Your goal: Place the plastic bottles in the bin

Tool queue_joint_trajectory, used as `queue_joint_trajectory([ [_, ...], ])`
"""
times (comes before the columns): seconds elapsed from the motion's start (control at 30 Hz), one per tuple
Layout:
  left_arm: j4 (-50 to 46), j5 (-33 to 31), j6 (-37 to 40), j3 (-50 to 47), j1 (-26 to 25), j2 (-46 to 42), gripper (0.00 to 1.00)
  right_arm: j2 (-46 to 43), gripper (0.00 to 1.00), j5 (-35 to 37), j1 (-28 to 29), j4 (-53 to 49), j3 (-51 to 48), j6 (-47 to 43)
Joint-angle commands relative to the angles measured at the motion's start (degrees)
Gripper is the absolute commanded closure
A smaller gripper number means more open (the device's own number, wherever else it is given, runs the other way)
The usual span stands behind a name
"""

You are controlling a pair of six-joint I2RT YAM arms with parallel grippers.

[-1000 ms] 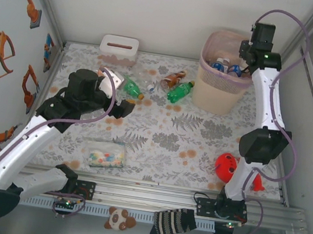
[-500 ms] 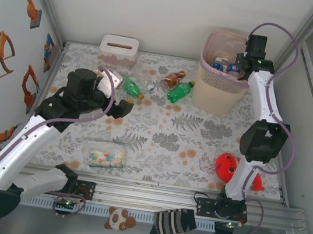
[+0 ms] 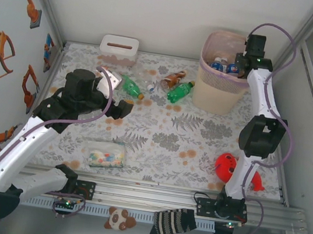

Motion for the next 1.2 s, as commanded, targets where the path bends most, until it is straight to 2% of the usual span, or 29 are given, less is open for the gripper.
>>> queue_joint_trajectory([
  [0.0, -1.1, 1.0, -0.9, 1.0, 0.4, -1.0, 0.04, 5.8, 0.60, -6.0, 0.6, -11.2, 0.5, 1.8],
  [0.3, -1.0, -0.7, -1.4, 0.1, 0.5, -1.2, 0.03, 7.5, 0.56, -6.8, 0.6, -15.6, 5.4, 3.8],
  [0.53, -1.6, -2.3, -2.3, 0.3, 0.8, 0.0, 0.01, 3.2, 0.41, -8.4, 1.1, -17.4, 10.6, 5.4],
  [0.67, -1.2, -1.9, -2.6, 0.3, 0.9, 0.9, 0.00, 0.1, 0.37, -8.0, 1.6, -17.9, 12.3, 5.4],
  [1.03, -0.8, -1.4, -4.6, 1.9, 1.7, 4.1, 0.00, -8.9, 0.35, -8.4, 2.3, -17.6, 12.4, 6.1],
  [1.17, -0.5, -1.3, -5.3, 2.5, 2.2, 5.5, 0.01, -11.7, 0.38, -9.3, 2.6, -17.5, 11.7, 6.5],
])
